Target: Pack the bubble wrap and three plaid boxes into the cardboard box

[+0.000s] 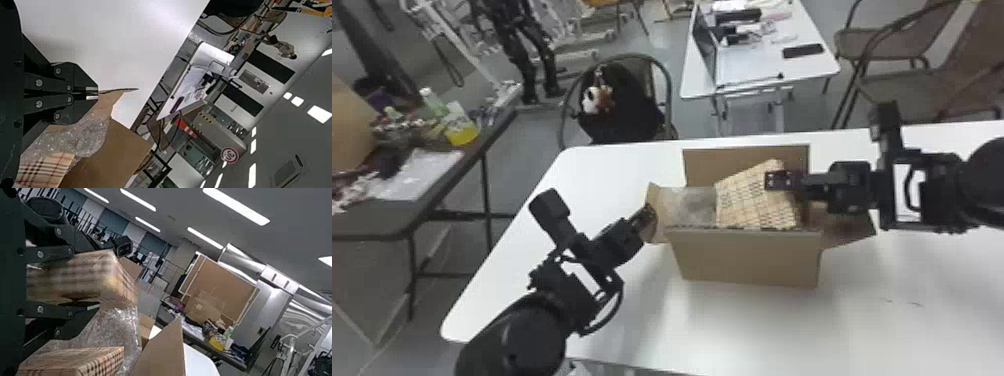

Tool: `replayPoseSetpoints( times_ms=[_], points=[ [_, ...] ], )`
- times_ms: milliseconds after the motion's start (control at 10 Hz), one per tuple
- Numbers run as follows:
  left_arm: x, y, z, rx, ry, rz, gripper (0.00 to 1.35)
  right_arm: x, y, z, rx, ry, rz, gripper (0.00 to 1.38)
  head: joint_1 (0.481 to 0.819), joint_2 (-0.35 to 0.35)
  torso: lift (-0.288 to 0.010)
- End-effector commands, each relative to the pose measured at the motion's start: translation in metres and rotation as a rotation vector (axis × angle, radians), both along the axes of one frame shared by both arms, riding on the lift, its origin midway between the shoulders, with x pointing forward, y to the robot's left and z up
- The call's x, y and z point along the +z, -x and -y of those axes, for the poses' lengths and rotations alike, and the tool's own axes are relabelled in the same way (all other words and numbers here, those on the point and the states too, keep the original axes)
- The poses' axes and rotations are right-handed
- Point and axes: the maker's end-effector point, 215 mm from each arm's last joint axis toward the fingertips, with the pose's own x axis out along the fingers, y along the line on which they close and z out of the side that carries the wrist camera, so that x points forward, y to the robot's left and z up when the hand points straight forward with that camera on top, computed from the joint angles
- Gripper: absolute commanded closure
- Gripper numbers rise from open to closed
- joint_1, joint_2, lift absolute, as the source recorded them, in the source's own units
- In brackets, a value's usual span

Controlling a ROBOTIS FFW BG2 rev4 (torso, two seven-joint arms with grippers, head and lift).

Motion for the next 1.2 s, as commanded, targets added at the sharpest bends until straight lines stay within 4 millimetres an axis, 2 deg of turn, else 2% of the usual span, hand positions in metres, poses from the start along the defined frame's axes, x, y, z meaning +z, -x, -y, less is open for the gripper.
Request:
replayPoseSetpoints(
  times_ms=[0,100,200,300,400,500,600,700,800,900,1000,1100],
  points=[
    [-0.001,0.003,-0.003,0.007,0.008,-0.001,1.22,0.017,-0.011,0.009,-0.029,-0.021,0.070,0.01,0.659,0.342,-0.174],
    [-0.005,0.006,-0.004,0.009,0.011,-0.008,1.22,0.040,-0.026,0.028,-0.070,-0.001,0.180,0.13,0.653,0.339,-0.174],
    [-0.005,0.006,-0.005,0.009,0.013,-0.008,1.22,0.073,-0.036,0.048,-0.115,-0.002,0.288,0.22,0.646,0.333,-0.174],
    [-0.005,0.006,-0.004,0.009,0.014,-0.008,1.22,0.104,-0.046,0.078,-0.197,0.027,0.393,0.27,0.627,0.313,-0.174],
    [-0.005,0.007,-0.005,0.010,0.014,-0.007,1.22,0.122,-0.058,0.120,-0.316,0.128,0.504,0.29,0.607,0.288,-0.174],
    [-0.006,0.008,-0.006,0.014,0.017,-0.005,1.22,0.131,-0.058,0.155,-0.429,0.209,0.582,0.29,0.586,0.247,-0.174],
    [-0.005,0.007,-0.006,0.016,0.018,0.001,1.22,0.120,-0.050,0.184,-0.520,0.268,0.610,0.29,0.580,0.224,-0.174],
    [-0.006,0.009,-0.009,0.022,0.013,-0.002,1.22,0.092,-0.035,0.221,-0.637,0.361,0.608,0.29,0.579,0.187,-0.174],
    [-0.007,0.010,-0.012,0.028,0.009,-0.002,1.22,0.062,-0.018,0.259,-0.777,0.448,0.594,0.29,0.597,0.151,-0.174],
    [-0.009,0.013,-0.017,0.041,0.009,0.000,1.22,0.029,0.000,0.289,-0.884,0.519,0.586,0.29,0.628,0.115,-0.174],
    [-0.014,0.019,-0.023,0.052,0.013,-0.007,1.22,-0.005,0.024,0.314,-0.973,0.586,0.592,0.29,0.644,0.100,-0.174],
    [-0.017,0.023,-0.026,0.058,0.016,-0.014,1.22,-0.020,0.042,0.328,-1.054,0.593,0.636,0.30,0.688,0.074,-0.174]
  ],
)
